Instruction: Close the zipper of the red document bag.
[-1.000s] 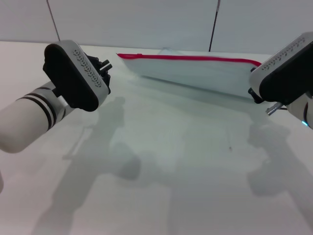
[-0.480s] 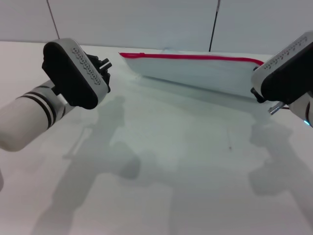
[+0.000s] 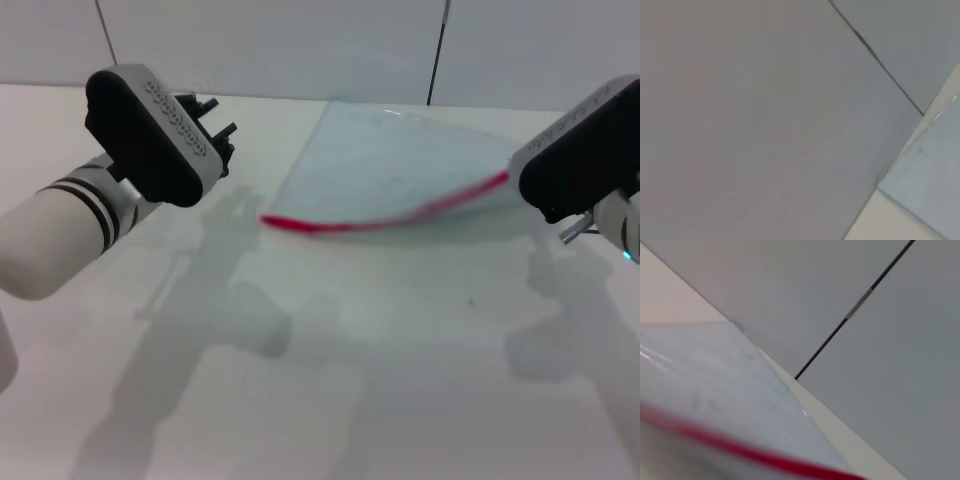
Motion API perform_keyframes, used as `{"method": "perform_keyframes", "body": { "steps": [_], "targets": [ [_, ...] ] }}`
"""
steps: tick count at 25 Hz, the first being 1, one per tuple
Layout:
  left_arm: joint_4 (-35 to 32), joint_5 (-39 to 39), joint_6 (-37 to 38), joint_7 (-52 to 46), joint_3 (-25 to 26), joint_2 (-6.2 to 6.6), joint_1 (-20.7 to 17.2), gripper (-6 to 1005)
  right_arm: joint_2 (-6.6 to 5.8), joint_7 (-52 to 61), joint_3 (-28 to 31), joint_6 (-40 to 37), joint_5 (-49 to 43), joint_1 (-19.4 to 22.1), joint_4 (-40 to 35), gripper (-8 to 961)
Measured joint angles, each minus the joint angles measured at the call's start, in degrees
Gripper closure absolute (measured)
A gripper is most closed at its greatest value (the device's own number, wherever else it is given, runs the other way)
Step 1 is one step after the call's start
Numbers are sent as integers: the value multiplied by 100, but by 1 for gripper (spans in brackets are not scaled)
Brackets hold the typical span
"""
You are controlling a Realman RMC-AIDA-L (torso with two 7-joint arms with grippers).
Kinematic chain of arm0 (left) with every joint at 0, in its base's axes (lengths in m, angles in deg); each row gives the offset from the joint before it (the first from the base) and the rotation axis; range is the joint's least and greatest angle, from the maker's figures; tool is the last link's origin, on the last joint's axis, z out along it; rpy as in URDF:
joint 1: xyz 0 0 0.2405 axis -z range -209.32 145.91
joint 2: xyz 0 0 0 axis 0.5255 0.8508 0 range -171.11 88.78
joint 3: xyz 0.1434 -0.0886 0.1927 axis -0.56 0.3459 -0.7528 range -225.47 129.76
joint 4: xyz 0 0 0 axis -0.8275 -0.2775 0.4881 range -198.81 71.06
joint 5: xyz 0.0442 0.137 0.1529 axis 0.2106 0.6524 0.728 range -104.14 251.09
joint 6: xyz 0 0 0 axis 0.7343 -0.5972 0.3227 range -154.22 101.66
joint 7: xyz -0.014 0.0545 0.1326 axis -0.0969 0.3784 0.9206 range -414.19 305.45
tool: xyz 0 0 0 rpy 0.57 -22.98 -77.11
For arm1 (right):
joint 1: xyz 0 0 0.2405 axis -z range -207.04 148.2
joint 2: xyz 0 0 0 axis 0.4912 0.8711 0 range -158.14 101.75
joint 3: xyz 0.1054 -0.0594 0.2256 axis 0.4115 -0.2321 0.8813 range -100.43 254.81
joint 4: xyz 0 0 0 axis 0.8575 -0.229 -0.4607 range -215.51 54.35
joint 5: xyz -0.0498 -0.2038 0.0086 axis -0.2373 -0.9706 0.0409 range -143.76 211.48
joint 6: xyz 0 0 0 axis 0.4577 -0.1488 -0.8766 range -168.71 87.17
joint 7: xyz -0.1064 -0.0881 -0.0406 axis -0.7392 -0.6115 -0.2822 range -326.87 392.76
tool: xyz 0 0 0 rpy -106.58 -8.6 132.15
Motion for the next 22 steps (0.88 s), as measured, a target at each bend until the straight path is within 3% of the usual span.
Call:
{"method": "perform_keyframes", "body": {
  "steps": [2, 9, 16, 22],
  "targets": [
    [4, -1, 1, -1, 47, -29, 0, 758, 4, 243, -133, 28, -264, -5, 22, 657],
    [-37, -136, -138, -62, 289, -128, -105, 564, 7, 954, -502, 214, -967, 9, 10, 507],
    [-167, -639, -809, -81, 786, -131, -346, 551, 0, 1636, -806, 585, -1835, 329, -460, 369],
    [-365, -1371, -950, -84, 930, -146, -501, 550, -2, 2990, -788, 92, -2706, 579, -572, 334]
  ]
}}
